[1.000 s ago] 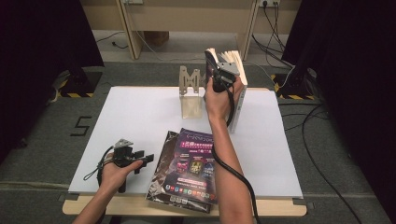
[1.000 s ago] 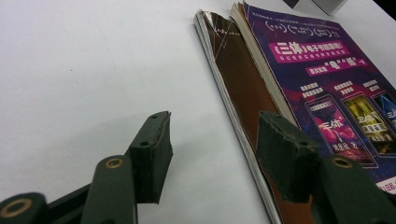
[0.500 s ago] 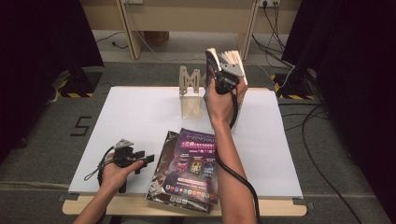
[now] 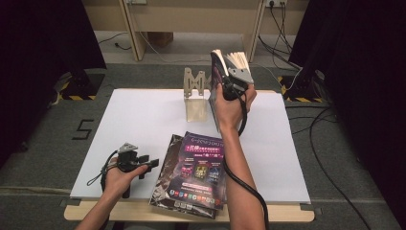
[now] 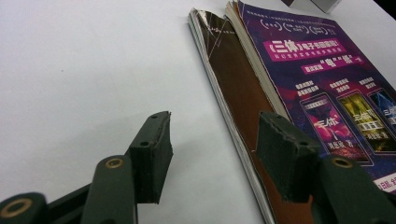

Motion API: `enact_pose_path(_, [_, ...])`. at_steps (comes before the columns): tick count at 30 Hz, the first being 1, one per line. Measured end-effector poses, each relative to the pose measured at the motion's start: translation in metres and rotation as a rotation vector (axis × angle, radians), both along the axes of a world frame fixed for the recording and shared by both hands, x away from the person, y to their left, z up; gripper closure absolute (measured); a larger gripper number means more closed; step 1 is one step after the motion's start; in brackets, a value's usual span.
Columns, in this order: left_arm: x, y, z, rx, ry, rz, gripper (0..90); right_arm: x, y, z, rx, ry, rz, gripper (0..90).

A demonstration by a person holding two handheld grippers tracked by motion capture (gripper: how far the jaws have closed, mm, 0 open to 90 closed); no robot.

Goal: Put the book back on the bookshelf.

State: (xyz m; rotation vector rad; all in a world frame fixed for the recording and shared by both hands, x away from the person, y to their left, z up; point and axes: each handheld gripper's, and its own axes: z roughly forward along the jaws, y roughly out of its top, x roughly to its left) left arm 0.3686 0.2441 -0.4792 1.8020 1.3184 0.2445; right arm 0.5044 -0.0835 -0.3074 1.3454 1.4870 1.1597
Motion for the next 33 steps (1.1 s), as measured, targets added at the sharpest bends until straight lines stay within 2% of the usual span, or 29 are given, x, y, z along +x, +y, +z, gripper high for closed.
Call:
enact_pose_path(21, [-0.002,-0.004,0.001,0.001,-0.004,-0.010,44.4,-0.022,-0.006,0.001,0.019,-0.022,0.041,64.3])
enact_pose_path(27, [-0.002,-0.006,0.002,0.004,-0.007,-0.016,44.4,-0.026,-0.008,0.003,0.021,-0.023,0.046,63.8])
enact_pose_path(30, [-0.002,-0.006,0.002,0.001,-0.005,-0.017,44.4,-0.029,-0.009,0.002,0.044,-0.014,0.060,63.2])
enact_pose_path(33, [-0.002,-0.006,0.001,0.001,-0.003,-0.017,44.4,-0.031,-0.012,0.001,0.038,-0.018,0.063,62.9])
